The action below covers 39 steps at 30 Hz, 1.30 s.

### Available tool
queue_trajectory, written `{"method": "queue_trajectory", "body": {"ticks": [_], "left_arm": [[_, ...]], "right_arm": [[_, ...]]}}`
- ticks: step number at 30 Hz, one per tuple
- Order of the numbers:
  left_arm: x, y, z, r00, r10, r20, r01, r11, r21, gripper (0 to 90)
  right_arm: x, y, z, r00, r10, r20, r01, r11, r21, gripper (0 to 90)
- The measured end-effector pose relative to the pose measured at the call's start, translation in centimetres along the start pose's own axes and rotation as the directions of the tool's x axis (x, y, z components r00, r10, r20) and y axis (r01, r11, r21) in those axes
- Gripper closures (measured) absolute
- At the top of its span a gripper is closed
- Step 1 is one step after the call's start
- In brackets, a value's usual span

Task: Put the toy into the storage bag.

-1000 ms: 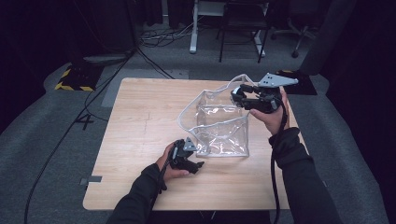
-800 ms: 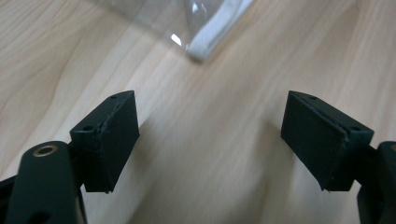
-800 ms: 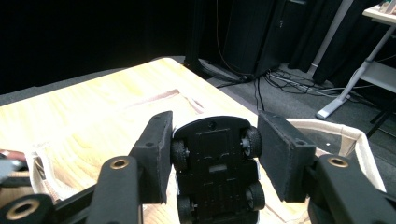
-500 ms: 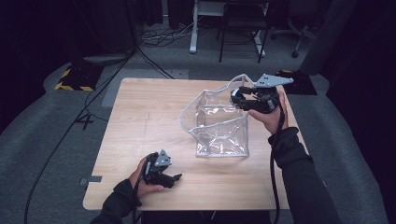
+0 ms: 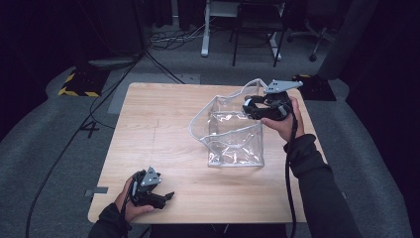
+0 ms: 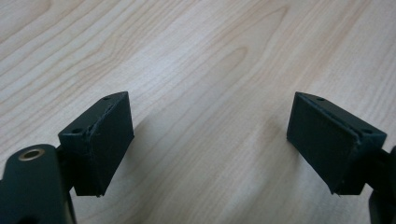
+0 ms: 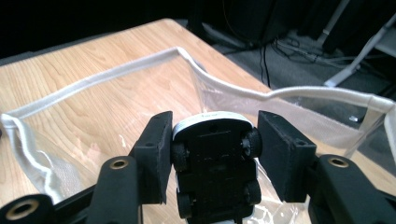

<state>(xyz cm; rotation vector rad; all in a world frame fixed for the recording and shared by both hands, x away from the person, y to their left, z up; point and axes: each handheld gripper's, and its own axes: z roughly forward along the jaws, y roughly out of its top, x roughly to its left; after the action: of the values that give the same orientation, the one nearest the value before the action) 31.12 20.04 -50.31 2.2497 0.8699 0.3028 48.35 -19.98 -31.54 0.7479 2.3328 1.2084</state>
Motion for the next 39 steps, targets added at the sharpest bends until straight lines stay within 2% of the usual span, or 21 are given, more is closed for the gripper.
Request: {"method": "queue_trajectory", "body": {"ticks": [5,13,17,21,26,29,33,34,37,39], "left_arm": [[0.0,0.0,0.0,1.0,0.002,-0.005,-0.002,1.0,0.003,15.0],[0.0,0.0,0.0,0.9999,-0.004,-0.009,0.004,1.0,0.001,15.1],[0.0,0.0,0.0,0.9999,-0.004,-0.01,0.004,1.0,0.001,15.1],[0.0,0.0,0.0,0.9999,-0.005,-0.01,0.005,1.0,0.001,15.1],[0.1,0.0,0.0,0.9999,0.0,-0.011,0.0,1.0,0.005,15.1],[0.1,0.0,0.0,0.9999,0.0,-0.011,0.0,1.0,0.005,15.1],[0.0,0.0,0.0,0.9999,-0.005,-0.01,0.005,1.0,0.002,15.1],[0.0,0.0,0.0,0.9999,-0.005,-0.011,0.005,1.0,0.002,15.1],[0.0,0.0,0.0,0.9999,-0.005,-0.01,0.005,1.0,0.002,15.1],[0.0,0.0,0.0,0.9999,-0.005,-0.01,0.005,1.0,0.002,15.1]], "right_arm": [[-0.2,0.1,0.6,0.9996,0.013,-0.024,-0.012,0.9983,0.058,47.6],[-0.3,0.3,0.9,0.9995,0.006,-0.03,-0.001,0.987,0.161,47.6],[-0.8,0.7,0.7,0.9993,0.008,-0.037,-0.002,0.9887,0.15,47.5],[-1.1,1.4,0.7,0.9995,0.019,-0.024,-0.016,0.9892,0.146,47.5],[-1.7,2.1,1.2,0.9997,0.019,-0.017,-0.016,0.9889,0.148,47.6],[-2.0,2.2,1.8,0.9992,0.034,-0.022,-0.03,0.9879,0.152,47.5],[-2.4,2.0,2.7,0.9985,0.049,-0.024,-0.044,0.9833,0.177,47.5],[-2.5,1.9,3.0,0.9989,0.038,-0.028,-0.033,0.9838,0.176,47.5],[-2.5,1.8,3.3,0.9979,0.055,-0.034,-0.047,0.977,0.208,47.5],[-2.6,1.7,3.3,0.9983,0.051,-0.03,-0.043,0.9746,0.22,47.5]]}}
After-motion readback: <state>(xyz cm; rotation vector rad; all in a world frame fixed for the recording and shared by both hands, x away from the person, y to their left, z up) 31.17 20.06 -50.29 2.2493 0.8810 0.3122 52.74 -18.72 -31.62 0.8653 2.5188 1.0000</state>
